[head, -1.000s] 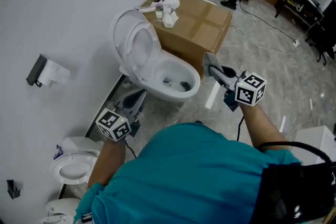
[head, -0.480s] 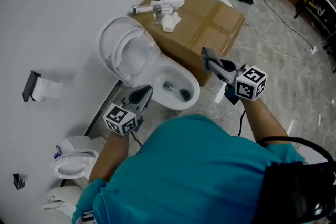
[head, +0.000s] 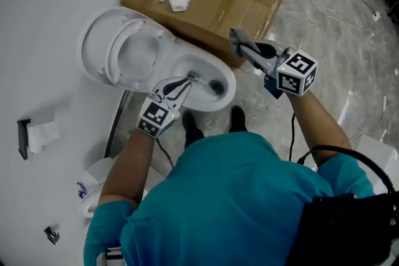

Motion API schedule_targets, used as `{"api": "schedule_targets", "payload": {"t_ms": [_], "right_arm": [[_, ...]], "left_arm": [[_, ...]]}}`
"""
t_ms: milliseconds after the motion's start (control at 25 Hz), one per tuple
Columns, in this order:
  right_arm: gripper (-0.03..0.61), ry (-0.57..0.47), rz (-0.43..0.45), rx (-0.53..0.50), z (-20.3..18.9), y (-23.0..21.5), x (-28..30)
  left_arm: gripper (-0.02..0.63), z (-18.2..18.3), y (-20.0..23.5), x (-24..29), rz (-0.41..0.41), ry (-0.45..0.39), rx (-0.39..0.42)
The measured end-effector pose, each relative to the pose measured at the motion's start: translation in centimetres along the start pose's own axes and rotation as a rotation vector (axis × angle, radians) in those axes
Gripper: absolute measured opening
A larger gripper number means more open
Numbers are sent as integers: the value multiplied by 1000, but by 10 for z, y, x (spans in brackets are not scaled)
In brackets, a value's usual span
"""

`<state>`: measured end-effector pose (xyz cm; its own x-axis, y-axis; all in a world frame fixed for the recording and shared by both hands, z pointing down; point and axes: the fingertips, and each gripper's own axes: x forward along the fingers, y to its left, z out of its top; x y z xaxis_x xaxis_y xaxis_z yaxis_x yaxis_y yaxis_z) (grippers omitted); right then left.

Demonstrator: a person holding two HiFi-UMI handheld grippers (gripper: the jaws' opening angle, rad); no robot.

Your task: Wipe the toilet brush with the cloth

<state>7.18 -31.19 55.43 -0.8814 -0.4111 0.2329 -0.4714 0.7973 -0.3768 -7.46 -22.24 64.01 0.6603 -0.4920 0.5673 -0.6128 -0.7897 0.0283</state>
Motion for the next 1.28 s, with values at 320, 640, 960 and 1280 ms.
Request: {"api": "schedule_targets", "payload": {"t_ms": [320, 640, 960, 1280], "right_arm": [[18, 35, -92, 105, -108, -45, 34], [18, 34, -97, 187, -221, -87, 48], [18, 23, -101, 236, -301, -96, 19], [18, 45, -139, 343, -353, -115, 0]], "left_arm": [[172, -138, -19, 131, -296, 291, 456], [287, -314, -48, 253, -506, 513, 943], [302, -430, -40, 333, -531, 644, 1201], [321, -480, -72, 378, -646, 659, 1270]]}}
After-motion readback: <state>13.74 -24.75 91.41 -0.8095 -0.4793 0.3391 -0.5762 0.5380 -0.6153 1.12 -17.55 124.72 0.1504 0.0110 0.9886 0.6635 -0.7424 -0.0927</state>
